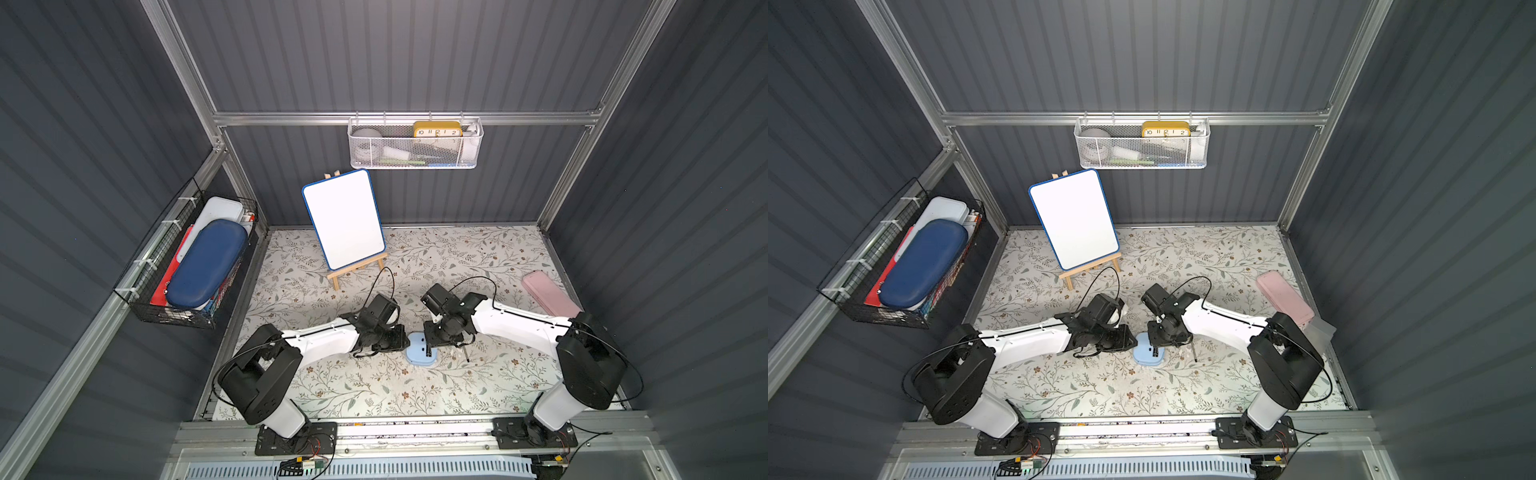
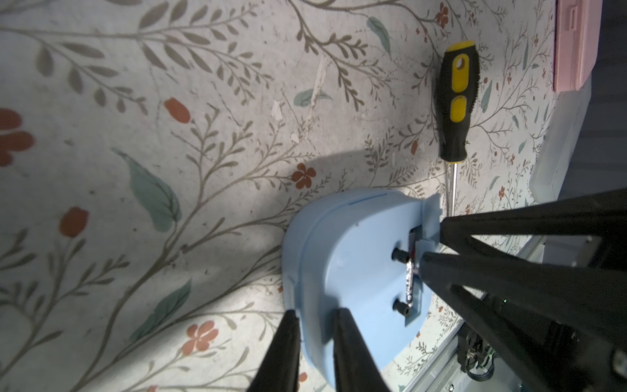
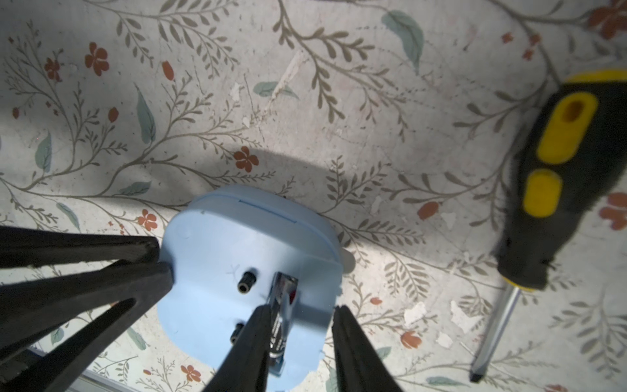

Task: Remove the battery from the alarm
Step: Remove the cover from the alarm.

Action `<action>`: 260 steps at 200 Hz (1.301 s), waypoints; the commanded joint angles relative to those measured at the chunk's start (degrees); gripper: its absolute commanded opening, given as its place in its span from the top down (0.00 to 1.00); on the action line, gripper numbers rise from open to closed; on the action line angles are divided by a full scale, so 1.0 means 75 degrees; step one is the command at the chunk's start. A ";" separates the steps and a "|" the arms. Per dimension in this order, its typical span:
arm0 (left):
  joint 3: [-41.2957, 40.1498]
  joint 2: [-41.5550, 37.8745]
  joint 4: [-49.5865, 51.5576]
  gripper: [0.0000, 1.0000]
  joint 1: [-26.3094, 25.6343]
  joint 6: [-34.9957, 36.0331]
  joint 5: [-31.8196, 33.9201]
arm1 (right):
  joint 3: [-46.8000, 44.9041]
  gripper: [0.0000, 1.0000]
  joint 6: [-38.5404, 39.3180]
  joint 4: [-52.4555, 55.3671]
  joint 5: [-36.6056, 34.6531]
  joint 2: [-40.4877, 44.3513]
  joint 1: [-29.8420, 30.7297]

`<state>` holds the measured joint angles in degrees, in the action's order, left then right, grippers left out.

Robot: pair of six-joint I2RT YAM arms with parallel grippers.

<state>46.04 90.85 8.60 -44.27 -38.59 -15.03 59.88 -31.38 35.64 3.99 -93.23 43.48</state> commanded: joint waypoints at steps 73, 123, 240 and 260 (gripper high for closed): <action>-0.0234 0.0203 0.1128 0.78 0.0008 0.0001 0.0492 | 0.0102 0.68 0.0078 0.0276 -0.0016 -0.0249 -0.0021; -0.0246 0.0215 0.1100 0.78 0.0011 0.0001 0.0493 | 0.0069 0.72 0.0035 0.0236 -0.0063 -0.0103 -0.0021; -0.0062 0.0093 0.1312 0.78 0.0012 0.0001 0.0691 | 0.0013 0.71 0.0222 0.0326 -0.0960 0.0422 -0.1712; 0.0015 -0.0035 0.1408 0.78 0.0010 0.0001 0.0781 | 0.0080 0.70 0.0094 0.0443 -0.1279 0.0207 -0.2580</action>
<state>46.85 90.72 10.33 -44.27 -38.59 -14.06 59.88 -30.48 36.49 -1.39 -90.78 30.26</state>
